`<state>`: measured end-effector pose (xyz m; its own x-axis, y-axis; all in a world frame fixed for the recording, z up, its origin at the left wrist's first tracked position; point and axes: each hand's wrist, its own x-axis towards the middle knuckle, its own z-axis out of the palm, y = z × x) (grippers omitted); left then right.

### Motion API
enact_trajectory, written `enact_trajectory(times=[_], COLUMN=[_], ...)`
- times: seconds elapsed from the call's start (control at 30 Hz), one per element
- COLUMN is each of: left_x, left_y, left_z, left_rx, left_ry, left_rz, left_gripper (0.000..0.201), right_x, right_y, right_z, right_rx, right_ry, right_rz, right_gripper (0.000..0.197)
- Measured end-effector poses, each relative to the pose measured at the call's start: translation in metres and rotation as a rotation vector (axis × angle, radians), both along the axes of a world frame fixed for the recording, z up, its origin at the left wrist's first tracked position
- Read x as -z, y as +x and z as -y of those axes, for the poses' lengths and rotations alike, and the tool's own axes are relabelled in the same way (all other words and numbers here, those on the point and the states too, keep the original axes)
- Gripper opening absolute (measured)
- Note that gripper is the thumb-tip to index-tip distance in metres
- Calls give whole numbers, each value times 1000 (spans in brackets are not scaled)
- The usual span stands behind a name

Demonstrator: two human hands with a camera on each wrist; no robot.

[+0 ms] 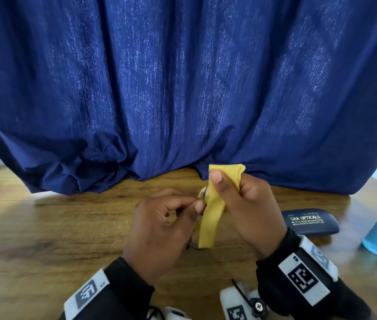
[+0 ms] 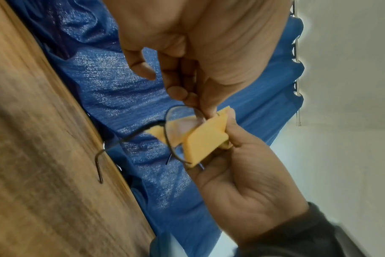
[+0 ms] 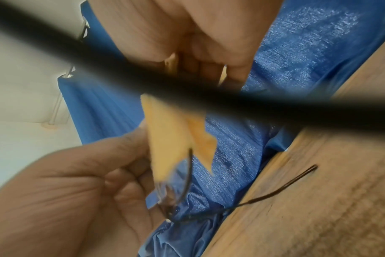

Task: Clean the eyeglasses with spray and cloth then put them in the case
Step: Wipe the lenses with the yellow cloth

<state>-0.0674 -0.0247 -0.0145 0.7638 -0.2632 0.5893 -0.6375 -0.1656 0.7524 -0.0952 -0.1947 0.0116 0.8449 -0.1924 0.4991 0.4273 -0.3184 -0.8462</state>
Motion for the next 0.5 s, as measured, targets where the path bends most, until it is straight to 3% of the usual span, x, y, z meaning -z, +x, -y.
enact_trajectory(times=[0.1, 0.27, 0.4, 0.5], left_x=[-2, 0, -1, -3], left_y=[6, 1, -4, -2], left_z=[-7, -3, 2, 0], left_rx=[-54, -17, 21, 9], left_ry=[31, 104, 69, 8], left_rz=[19, 75, 36, 22], left_gripper=[9, 13, 9, 12], right_x=[3, 2, 2, 1], right_y=[2, -1, -2, 1], right_z=[2, -1, -1, -1], right_rx=[-82, -55, 61, 61], right_ry=[-46, 100, 61, 28], right_rz=[-46, -53, 13, 25], right_gripper=[14, 25, 61, 59])
